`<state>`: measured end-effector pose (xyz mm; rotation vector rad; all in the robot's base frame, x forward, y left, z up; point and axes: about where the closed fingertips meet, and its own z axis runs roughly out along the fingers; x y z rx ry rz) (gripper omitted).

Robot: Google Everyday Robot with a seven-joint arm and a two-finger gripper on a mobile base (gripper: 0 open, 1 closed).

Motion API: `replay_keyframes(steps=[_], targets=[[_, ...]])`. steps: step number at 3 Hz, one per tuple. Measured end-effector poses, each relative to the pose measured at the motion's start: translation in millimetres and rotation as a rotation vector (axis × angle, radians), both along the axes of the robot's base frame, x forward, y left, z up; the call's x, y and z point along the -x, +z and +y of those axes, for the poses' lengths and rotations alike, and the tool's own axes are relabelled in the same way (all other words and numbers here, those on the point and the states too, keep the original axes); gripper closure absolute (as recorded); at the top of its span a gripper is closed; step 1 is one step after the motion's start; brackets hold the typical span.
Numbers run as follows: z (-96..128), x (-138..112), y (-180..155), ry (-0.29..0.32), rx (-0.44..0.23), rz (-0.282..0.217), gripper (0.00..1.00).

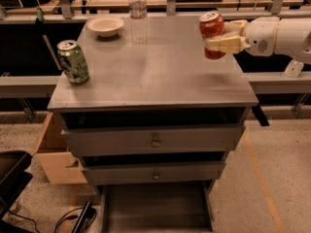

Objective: Place coke can upright

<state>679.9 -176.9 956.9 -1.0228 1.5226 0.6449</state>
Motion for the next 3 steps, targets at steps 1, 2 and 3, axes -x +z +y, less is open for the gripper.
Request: replay_keyframes(steps=[1, 2, 3], targets=[[-1.8, -3.5, -11.9, 0.047, -0.036, -0.038, 1.0], [2.8, -10.0, -25.1, 0.083, -0.059, -0.029, 1.0], [5.0, -16.3, -39.3, 0.108, -0.108, 0.007, 1.0]])
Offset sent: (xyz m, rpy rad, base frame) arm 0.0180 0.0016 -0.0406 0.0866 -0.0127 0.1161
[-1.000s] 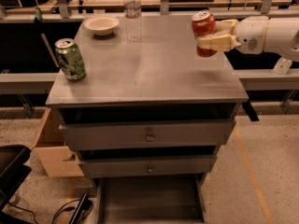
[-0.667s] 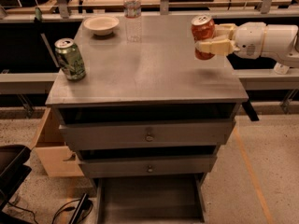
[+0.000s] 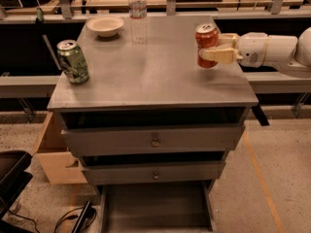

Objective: Place coke can upright

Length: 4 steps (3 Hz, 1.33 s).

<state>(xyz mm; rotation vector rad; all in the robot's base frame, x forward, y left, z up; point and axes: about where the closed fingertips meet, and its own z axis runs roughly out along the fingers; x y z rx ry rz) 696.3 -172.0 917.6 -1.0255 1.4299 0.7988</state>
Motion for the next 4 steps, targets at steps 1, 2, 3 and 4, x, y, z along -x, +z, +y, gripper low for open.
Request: replay_keyframes(steps=[1, 2, 3, 4], targets=[[3.6, -6.5, -15.6, 0.036, -0.055, 0.016, 1.0], [0.9, -9.4, -31.6, 0.053, -0.103, 0.03, 1.0], [-10.8, -6.0, -54.6, 0.053, -0.159, 0.047, 1.0], [-10.8, -6.1, -54.2, 0.053, -0.16, 0.048, 0.82]])
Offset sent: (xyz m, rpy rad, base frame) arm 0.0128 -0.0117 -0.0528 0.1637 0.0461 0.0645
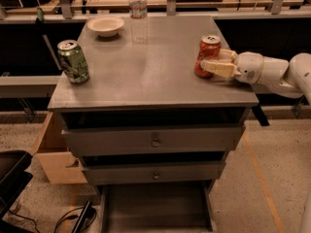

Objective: Place coke can upright

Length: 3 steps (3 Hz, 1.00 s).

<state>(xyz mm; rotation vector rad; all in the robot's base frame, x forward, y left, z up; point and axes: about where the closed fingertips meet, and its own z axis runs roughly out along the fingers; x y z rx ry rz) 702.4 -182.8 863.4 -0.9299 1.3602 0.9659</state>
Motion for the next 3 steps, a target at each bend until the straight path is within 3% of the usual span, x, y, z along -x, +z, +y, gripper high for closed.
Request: replay_keyframes(steps=[3], targets=[[7.3, -1.1, 0.4, 0.011, -0.002, 0.0, 0.12]])
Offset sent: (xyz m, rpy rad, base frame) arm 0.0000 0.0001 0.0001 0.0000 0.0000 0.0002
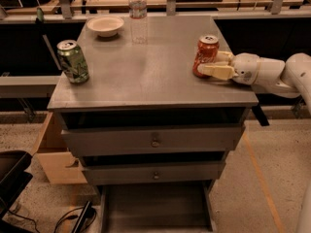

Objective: Place coke can upright

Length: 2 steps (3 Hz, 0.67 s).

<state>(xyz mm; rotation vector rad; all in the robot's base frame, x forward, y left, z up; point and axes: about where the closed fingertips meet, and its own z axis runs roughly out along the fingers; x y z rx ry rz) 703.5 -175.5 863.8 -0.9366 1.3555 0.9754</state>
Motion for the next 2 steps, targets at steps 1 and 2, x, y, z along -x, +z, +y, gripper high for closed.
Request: replay_keyframes(steps=[1, 2], targets=[[3.1, -0.4, 0.1, 0.005, -0.001, 0.0, 0.0], [3.2, -0.4, 0.2, 0.005, -0.001, 0.0, 0.0]])
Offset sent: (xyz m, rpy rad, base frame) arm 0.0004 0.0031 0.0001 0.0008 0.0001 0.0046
